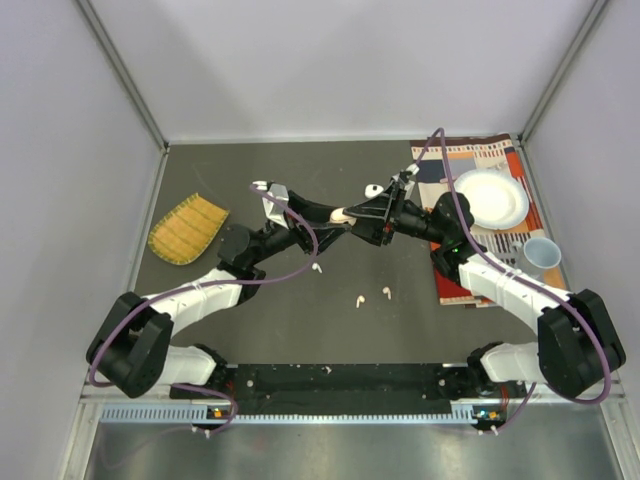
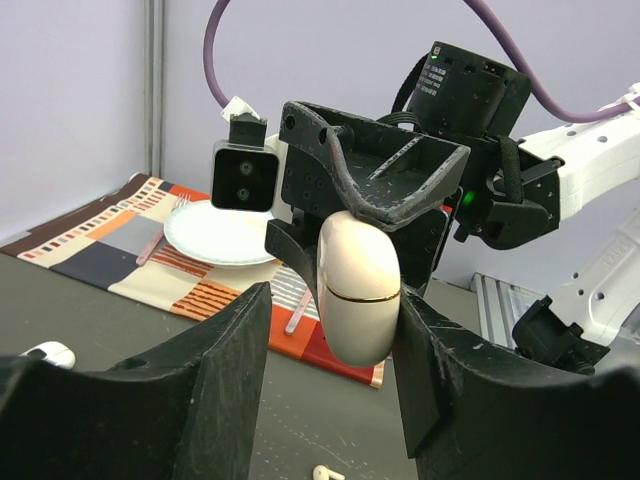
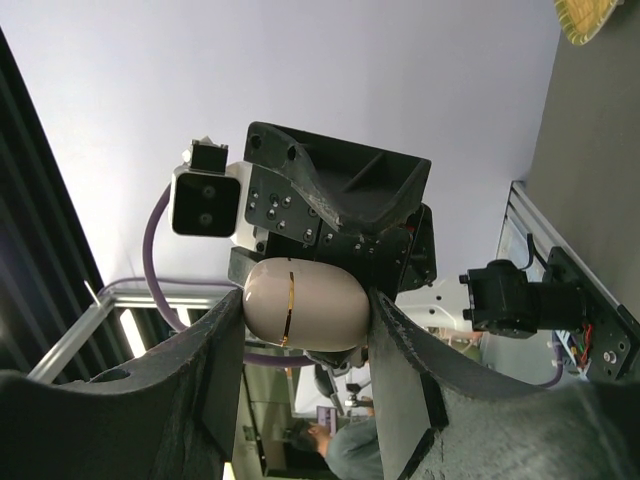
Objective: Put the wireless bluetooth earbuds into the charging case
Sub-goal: Pass from the right arm to the left, then open the charging case, then pick up the right earbud from the center of the board.
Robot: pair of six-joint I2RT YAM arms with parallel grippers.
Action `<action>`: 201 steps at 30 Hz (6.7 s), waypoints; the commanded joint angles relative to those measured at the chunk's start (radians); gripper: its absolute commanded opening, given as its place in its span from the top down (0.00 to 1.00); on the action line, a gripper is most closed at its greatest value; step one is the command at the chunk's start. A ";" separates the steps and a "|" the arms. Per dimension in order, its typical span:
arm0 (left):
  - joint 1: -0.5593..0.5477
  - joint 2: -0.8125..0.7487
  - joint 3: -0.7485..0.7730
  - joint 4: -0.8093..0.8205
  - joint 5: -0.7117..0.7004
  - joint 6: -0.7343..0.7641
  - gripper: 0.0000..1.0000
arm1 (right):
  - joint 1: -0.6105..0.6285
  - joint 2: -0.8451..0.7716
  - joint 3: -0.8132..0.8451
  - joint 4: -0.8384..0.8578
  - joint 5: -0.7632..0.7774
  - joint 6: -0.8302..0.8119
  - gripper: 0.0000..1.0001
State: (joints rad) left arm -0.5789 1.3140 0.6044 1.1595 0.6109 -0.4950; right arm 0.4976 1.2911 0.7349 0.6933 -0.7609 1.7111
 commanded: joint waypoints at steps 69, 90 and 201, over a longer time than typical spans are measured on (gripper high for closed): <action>0.080 -0.208 -0.140 0.086 0.026 0.053 1.00 | 0.009 -0.257 0.319 -0.872 0.207 -0.994 0.13; 0.080 -0.236 -0.265 0.286 0.019 0.064 1.00 | 0.101 -0.236 0.362 -0.928 0.206 -1.222 0.01; 0.033 -0.549 -0.316 0.009 -0.166 0.190 1.00 | 0.091 -0.176 0.156 -1.218 0.740 -1.190 0.06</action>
State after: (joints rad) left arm -0.5442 0.7891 0.2901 1.1236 0.5034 -0.3134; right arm 0.5930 1.0927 0.9085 -0.5251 0.0128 0.5335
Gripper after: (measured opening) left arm 0.336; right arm 0.947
